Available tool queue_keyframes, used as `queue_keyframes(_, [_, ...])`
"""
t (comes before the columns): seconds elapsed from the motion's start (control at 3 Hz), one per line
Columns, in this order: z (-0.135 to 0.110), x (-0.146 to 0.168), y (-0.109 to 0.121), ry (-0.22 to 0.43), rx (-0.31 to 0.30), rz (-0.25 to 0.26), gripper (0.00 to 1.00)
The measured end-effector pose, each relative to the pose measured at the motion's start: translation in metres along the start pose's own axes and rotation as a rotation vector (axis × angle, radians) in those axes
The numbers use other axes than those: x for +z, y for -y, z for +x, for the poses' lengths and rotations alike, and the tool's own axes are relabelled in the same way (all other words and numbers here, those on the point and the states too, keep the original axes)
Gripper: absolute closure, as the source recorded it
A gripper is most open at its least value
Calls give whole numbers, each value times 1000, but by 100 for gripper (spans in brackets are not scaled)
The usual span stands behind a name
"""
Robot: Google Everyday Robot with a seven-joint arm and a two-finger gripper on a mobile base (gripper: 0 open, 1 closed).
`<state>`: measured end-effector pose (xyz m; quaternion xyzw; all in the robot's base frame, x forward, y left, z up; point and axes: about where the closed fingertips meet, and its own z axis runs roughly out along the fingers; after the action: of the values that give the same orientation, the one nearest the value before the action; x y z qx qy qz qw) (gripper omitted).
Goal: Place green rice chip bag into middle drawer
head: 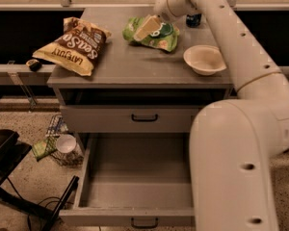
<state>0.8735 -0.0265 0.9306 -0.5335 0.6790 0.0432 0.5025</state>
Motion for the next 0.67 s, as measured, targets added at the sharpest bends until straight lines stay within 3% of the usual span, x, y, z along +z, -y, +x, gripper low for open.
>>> queue_keyframes(0.33, [12,35,-3,20,68,-21,0])
queue_keyframes(0.67, [32,65,-18,1,160,-72,19])
